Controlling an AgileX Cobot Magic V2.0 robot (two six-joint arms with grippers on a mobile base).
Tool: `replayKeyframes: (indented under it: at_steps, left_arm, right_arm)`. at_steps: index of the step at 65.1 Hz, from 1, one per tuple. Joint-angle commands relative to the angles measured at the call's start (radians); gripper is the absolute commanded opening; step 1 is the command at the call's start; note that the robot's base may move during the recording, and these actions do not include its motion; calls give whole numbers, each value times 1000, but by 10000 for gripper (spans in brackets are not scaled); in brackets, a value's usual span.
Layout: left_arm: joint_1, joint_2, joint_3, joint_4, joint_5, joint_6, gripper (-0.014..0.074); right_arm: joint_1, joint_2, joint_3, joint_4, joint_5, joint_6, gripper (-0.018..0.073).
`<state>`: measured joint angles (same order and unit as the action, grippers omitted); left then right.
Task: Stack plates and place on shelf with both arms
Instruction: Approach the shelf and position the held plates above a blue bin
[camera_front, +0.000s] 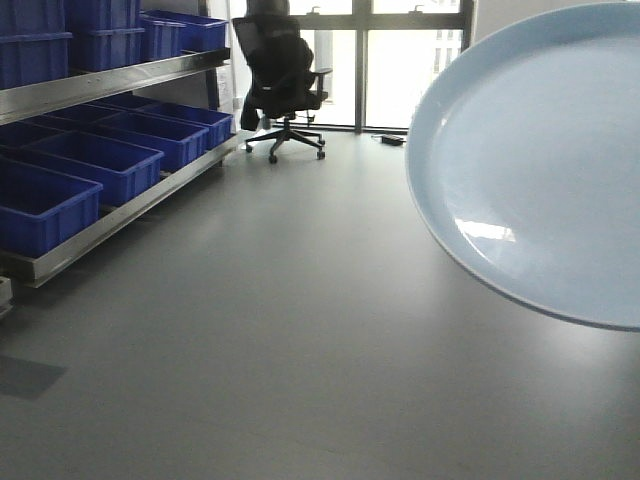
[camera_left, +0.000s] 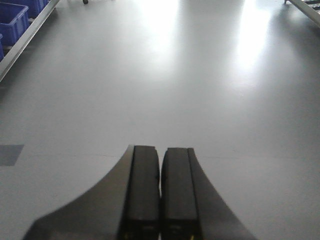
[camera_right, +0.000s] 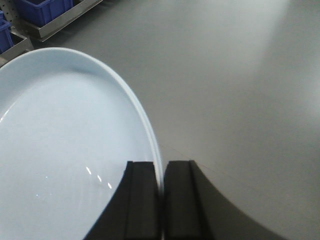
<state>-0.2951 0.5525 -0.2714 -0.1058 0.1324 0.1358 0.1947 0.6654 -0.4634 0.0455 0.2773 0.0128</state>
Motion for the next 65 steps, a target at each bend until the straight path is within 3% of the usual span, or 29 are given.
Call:
replayKeyframes:
  at_steps: [1, 65]
  left_arm:
    - [1, 2, -30, -2, -84, -2, 100]
    - [1, 2, -30, -2, -84, -2, 100]
  right_arm:
    - [-7, -2, -34, -1, -95, -4, 49]
    - [-7, -2, -34, -1, -95, -4, 49]
